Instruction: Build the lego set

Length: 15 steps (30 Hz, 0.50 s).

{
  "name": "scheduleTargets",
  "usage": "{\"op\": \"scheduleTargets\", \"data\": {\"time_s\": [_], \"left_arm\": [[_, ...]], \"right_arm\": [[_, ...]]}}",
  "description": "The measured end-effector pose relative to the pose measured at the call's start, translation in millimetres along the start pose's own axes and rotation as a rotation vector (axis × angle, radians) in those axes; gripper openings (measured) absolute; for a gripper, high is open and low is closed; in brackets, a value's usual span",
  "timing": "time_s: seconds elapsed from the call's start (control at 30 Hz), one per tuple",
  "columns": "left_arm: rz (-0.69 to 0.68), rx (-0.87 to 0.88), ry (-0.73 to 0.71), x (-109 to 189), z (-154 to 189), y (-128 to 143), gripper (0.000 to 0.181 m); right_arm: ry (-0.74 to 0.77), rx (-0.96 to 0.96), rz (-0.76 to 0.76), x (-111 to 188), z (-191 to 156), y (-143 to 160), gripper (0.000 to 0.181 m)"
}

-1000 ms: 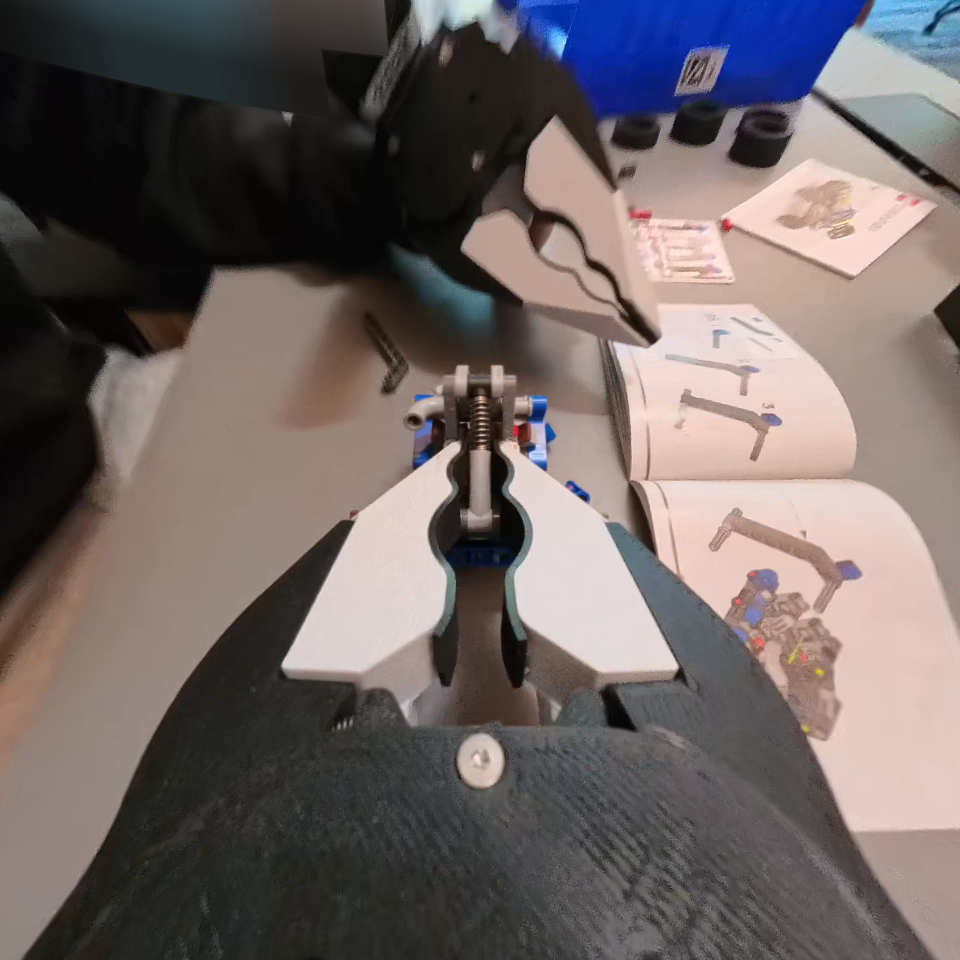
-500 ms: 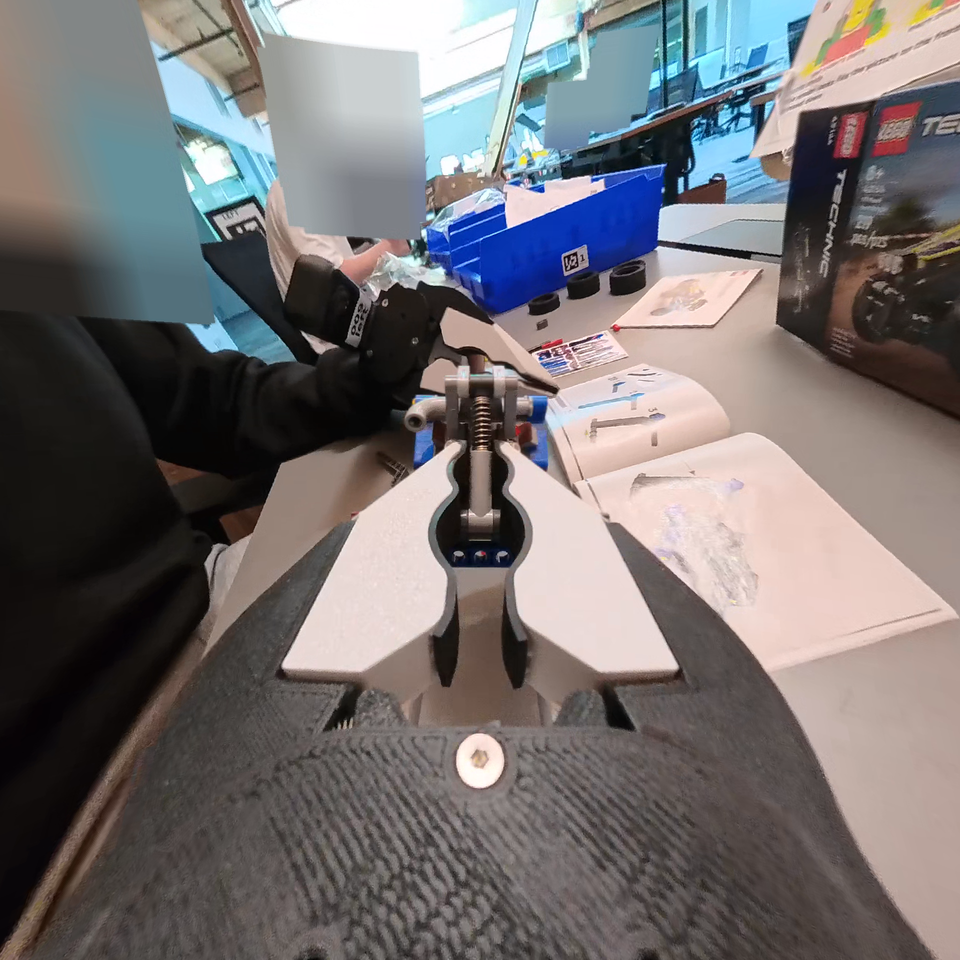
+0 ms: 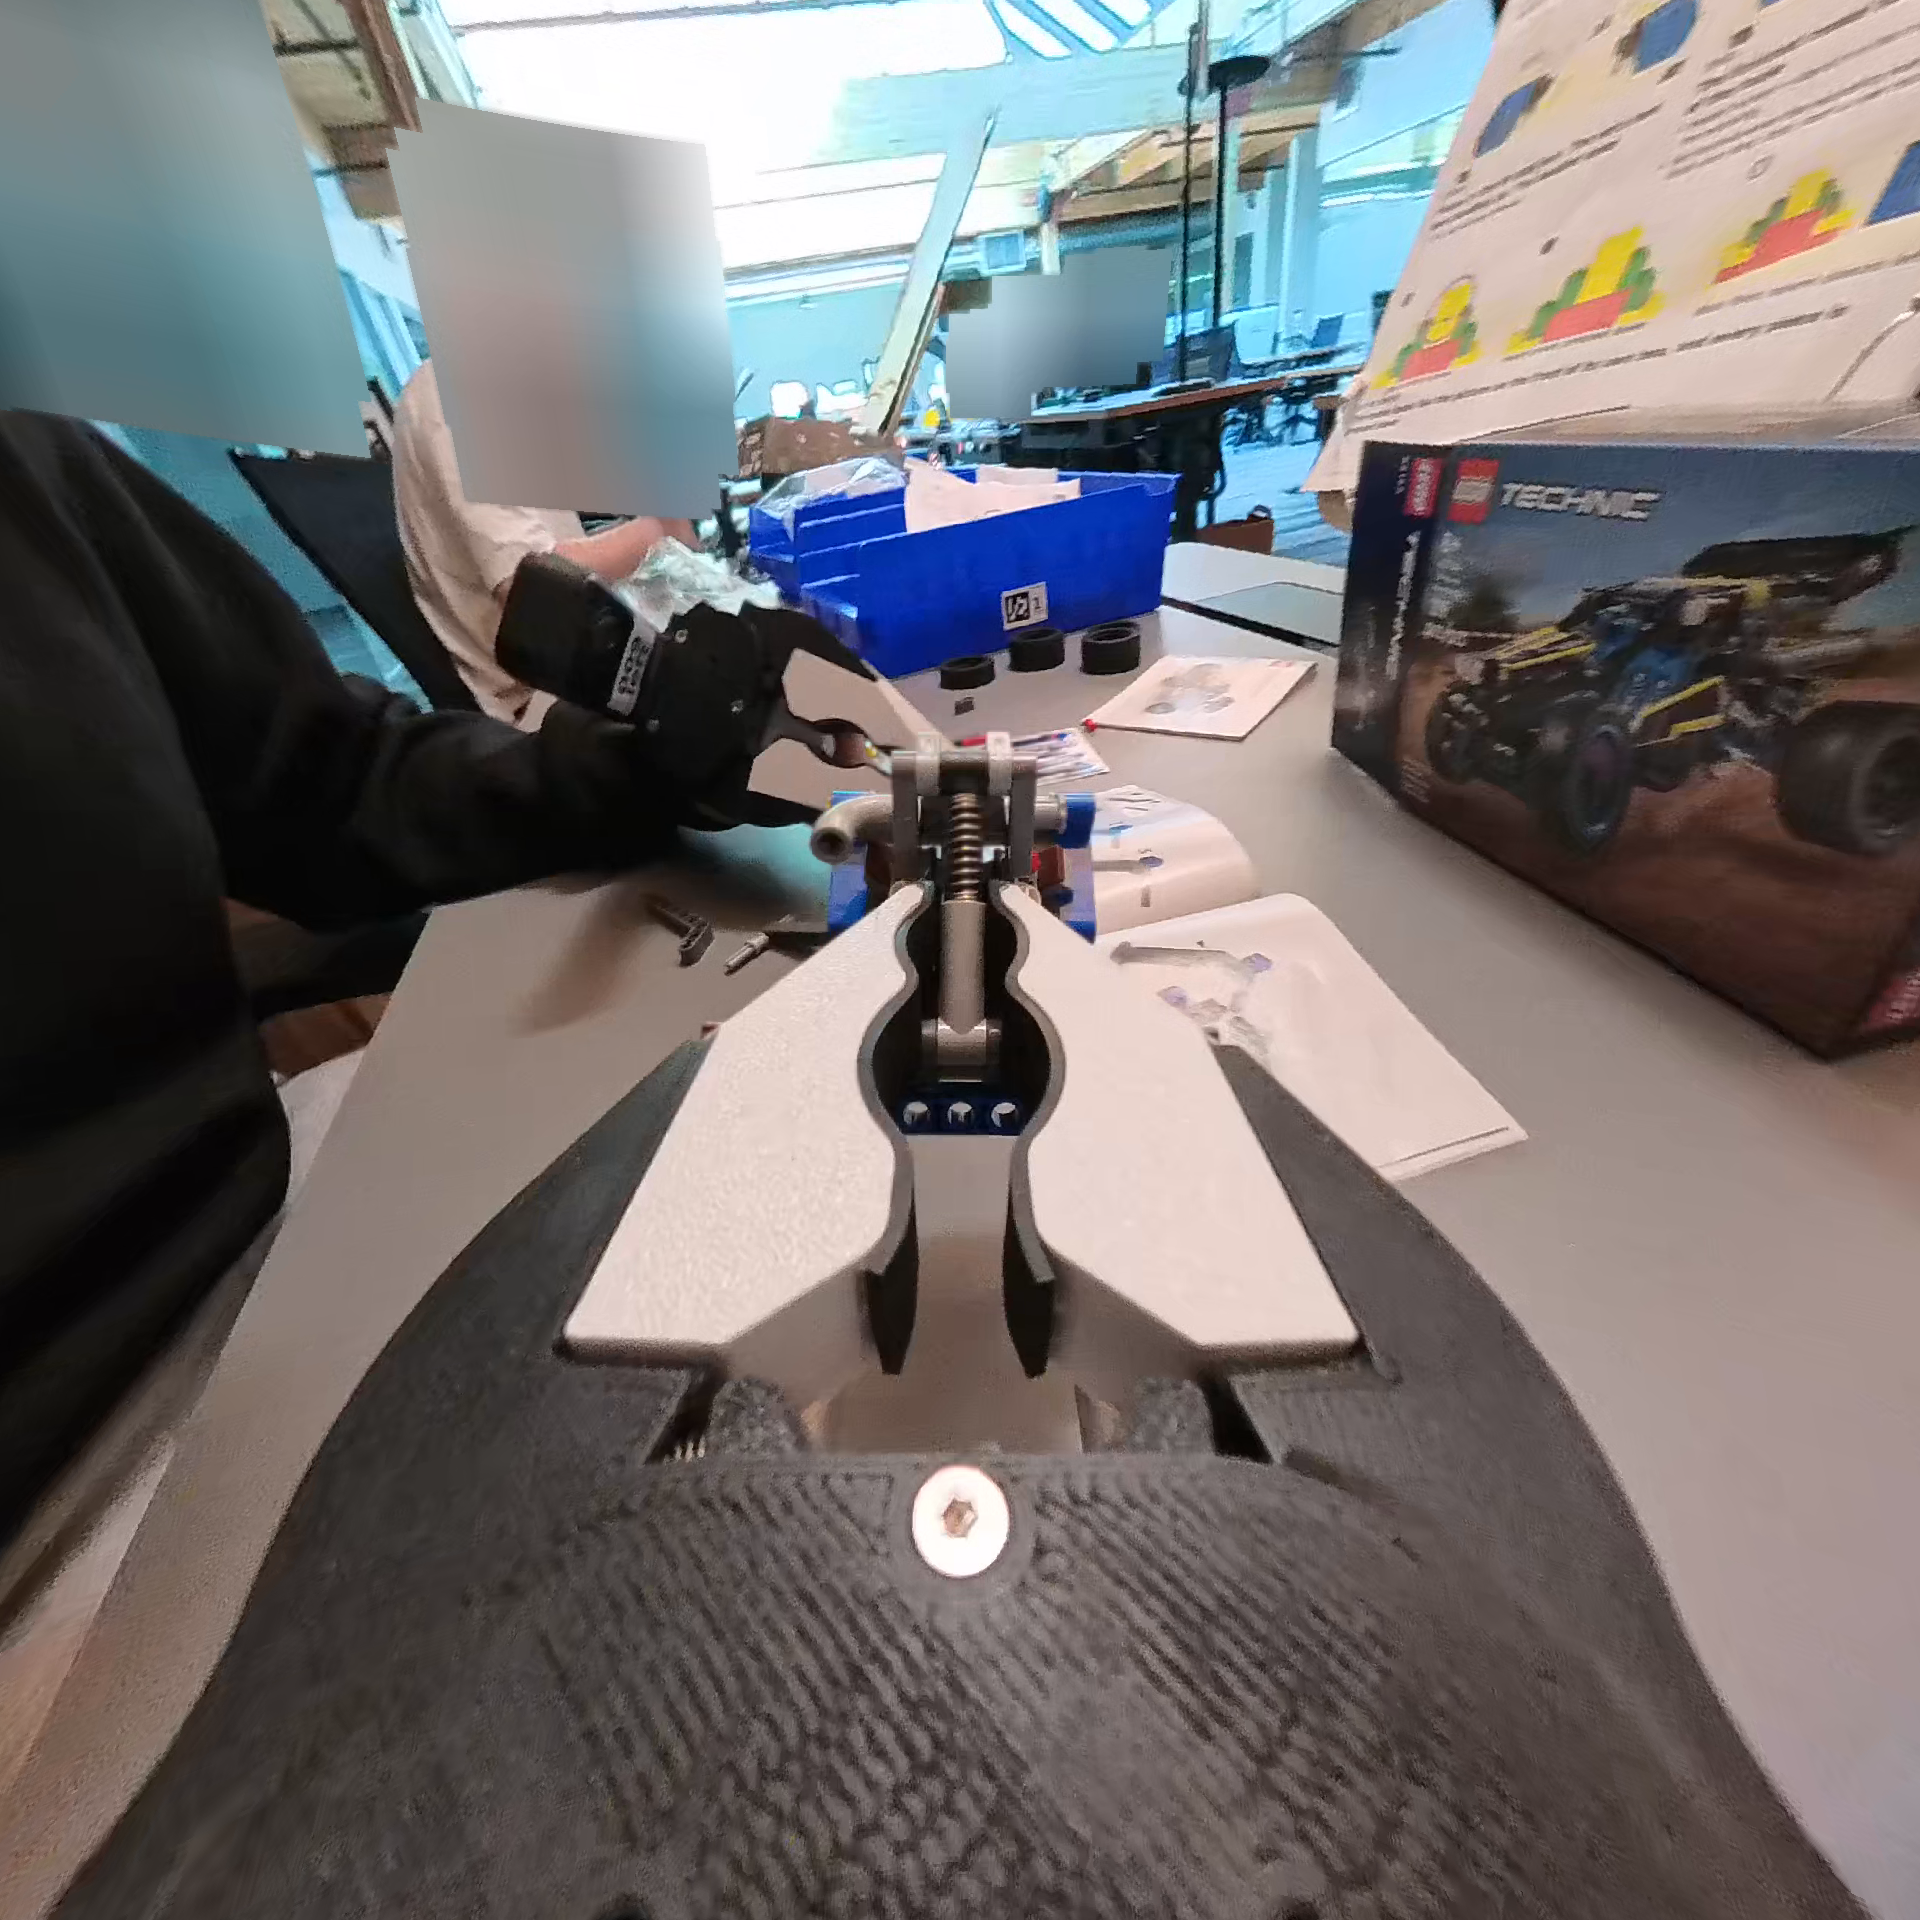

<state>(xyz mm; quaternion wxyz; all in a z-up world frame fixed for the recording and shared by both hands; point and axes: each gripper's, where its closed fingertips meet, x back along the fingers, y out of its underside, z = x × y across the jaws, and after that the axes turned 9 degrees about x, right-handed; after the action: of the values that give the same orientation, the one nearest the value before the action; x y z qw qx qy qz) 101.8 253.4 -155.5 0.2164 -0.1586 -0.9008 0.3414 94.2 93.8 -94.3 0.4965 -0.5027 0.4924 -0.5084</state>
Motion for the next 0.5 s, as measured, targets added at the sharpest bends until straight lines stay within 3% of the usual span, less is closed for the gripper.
{"op": "scheduleTargets", "data": {"time_s": [0.33,0.5], "left_arm": [[0.015,0.052,0.029,-2.4,2.5,4.9,0.0],[0.023,0.056,0.027,-2.3,0.8,5.2,0.0]], "right_arm": [[0.198,-0.093,0.034,25.1,34.3,-1.6,0.005],[0.221,-0.15,0.083,29.2,40.7,-4.8,0.005]]}}
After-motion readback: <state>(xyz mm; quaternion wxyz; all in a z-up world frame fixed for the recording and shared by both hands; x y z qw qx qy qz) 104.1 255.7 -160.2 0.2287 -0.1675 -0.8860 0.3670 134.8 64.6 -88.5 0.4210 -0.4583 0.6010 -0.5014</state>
